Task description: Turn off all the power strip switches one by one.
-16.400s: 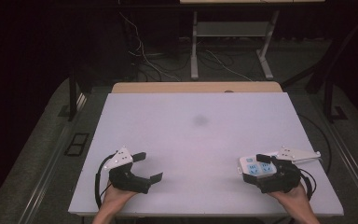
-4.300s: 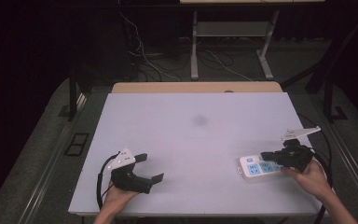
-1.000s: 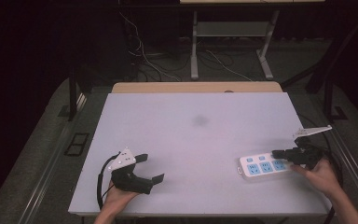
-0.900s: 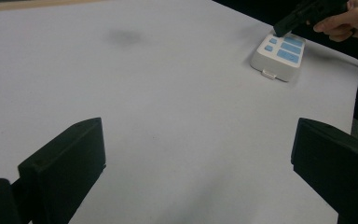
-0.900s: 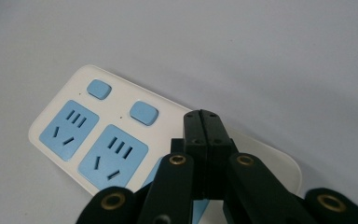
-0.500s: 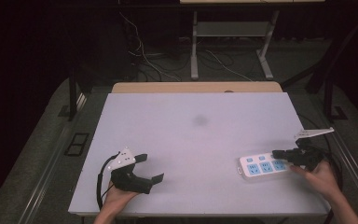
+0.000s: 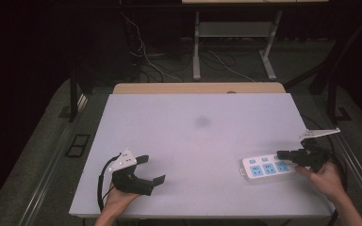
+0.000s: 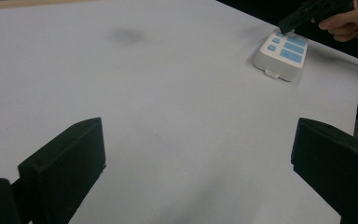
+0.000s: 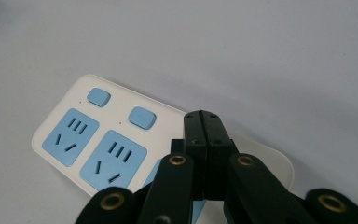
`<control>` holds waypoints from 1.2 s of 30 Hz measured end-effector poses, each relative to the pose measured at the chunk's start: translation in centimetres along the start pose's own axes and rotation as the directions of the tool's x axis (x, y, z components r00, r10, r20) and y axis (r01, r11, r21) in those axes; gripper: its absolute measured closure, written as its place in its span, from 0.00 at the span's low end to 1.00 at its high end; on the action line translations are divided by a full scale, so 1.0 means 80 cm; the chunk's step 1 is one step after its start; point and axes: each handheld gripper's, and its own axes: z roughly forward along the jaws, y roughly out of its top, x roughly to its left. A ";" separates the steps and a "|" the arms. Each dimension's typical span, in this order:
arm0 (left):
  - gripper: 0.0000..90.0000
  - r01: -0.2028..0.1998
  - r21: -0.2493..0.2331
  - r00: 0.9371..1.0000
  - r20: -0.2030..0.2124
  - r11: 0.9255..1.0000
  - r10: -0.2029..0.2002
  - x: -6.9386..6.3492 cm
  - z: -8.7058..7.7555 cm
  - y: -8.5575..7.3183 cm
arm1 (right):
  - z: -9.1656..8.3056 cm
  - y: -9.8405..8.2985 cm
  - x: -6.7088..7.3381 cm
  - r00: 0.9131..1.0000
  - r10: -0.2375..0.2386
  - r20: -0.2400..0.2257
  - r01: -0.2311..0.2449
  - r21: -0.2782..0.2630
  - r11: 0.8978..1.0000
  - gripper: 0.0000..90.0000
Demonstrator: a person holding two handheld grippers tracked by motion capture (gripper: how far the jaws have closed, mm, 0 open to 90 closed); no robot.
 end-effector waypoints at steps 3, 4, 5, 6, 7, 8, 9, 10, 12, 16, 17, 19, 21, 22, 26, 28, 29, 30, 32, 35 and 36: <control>0.02 0.002 -0.002 1.000 -0.001 1.000 -0.002 0.000 0.000 0.000 | -0.001 0.000 0.001 1.000 0.001 0.005 -0.001 -0.002 1.000 1.00; 0.02 0.003 -0.002 1.000 -0.001 1.000 -0.003 0.000 0.000 0.000 | -0.001 -0.001 0.002 1.000 0.001 0.009 -0.001 0.000 1.000 1.00; 0.02 0.005 -0.003 1.000 -0.001 1.000 -0.005 0.000 0.000 0.000 | -0.002 -0.001 0.003 1.000 0.000 0.014 0.000 0.001 1.000 1.00; 0.02 0.005 -0.003 1.000 -0.001 1.000 -0.005 0.000 0.000 0.000 | -0.002 -0.001 0.003 1.000 0.000 0.014 0.000 0.001 1.000 1.00; 0.02 0.005 -0.004 1.000 0.000 1.000 -0.005 0.000 0.000 0.000 | -0.003 -0.001 0.004 1.000 0.000 0.015 0.000 -0.002 1.000 1.00; 0.02 0.005 -0.004 1.000 0.001 1.000 -0.005 0.000 0.000 0.000 | -0.004 -0.001 0.005 1.000 0.004 0.016 -0.004 -0.005 1.000 1.00; 0.02 0.004 -0.004 1.000 0.001 1.000 -0.004 0.000 0.000 0.000 | -0.005 -0.001 0.006 1.000 0.004 0.015 -0.004 -0.011 1.000 1.00; 0.02 0.004 -0.004 1.000 0.002 1.000 -0.004 0.000 -0.001 0.000 | -0.007 -0.001 0.007 1.000 0.005 0.017 -0.005 -0.014 1.000 1.00; 0.02 0.005 -0.007 1.000 0.002 1.000 -0.005 0.000 -0.001 0.000 | -0.010 -0.001 0.010 1.000 0.013 0.022 -0.013 -0.024 1.000 0.98; 0.02 0.002 -0.008 1.000 0.003 1.000 -0.002 -0.001 -0.002 0.000 | -0.017 -0.001 0.014 0.999 0.022 0.026 -0.021 -0.051 0.998 0.95; 0.02 0.002 -0.008 1.000 0.003 1.000 -0.002 -0.001 -0.002 0.000 | -0.020 -0.001 0.017 0.999 0.027 0.027 -0.026 -0.057 0.998 0.93; 0.02 0.003 -0.010 1.000 0.004 1.000 -0.003 -0.001 -0.001 0.001 | -0.023 0.000 0.020 0.999 0.035 0.027 -0.033 -0.071 0.997 0.90; 0.02 0.001 -0.011 1.000 0.004 1.000 -0.001 -0.001 -0.002 0.001 | -0.027 0.002 0.025 0.999 0.036 0.032 -0.033 -0.088 0.996 0.86; 0.02 0.000 -0.011 1.000 0.004 1.000 0.000 -0.001 -0.002 0.001 | -0.029 0.003 0.027 0.999 0.039 0.032 -0.036 -0.096 0.995 0.83; 0.02 0.001 -0.014 1.000 0.005 1.000 -0.001 -0.001 -0.002 0.001 | -0.034 0.006 0.039 0.999 0.045 0.026 -0.041 -0.127 0.991 0.71; 0.02 0.002 -0.014 1.000 0.006 1.000 -0.002 -0.001 -0.002 0.001 | -0.035 0.006 0.047 0.999 0.038 0.032 -0.033 -0.145 0.989 0.62; 0.02 0.001 -0.015 1.000 0.005 1.000 -0.001 -0.001 -0.002 0.001 | -0.036 0.007 0.051 0.999 0.036 0.038 -0.030 -0.151 0.988 0.58; 0.02 0.003 -0.017 1.000 0.006 1.000 -0.003 -0.001 -0.002 0.001 | -0.036 0.007 0.056 0.998 0.037 0.046 -0.030 -0.152 0.988 0.52; 0.02 0.000 -0.016 1.000 0.007 1.000 0.000 -0.001 -0.003 0.001 | -0.037 0.008 0.070 0.997 0.033 0.071 -0.020 -0.177 0.984 0.37; 0.02 -0.001 -0.017 1.000 0.008 1.000 0.001 -0.001 -0.003 0.002 | -0.037 0.008 0.078 0.997 0.028 0.069 -0.014 -0.190 0.982 0.24; 0.02 0.001 -0.018 1.000 0.008 1.000 -0.001 -0.001 -0.003 0.002 | -0.037 0.007 0.082 0.998 0.020 0.062 -0.008 -0.196 0.981 0.17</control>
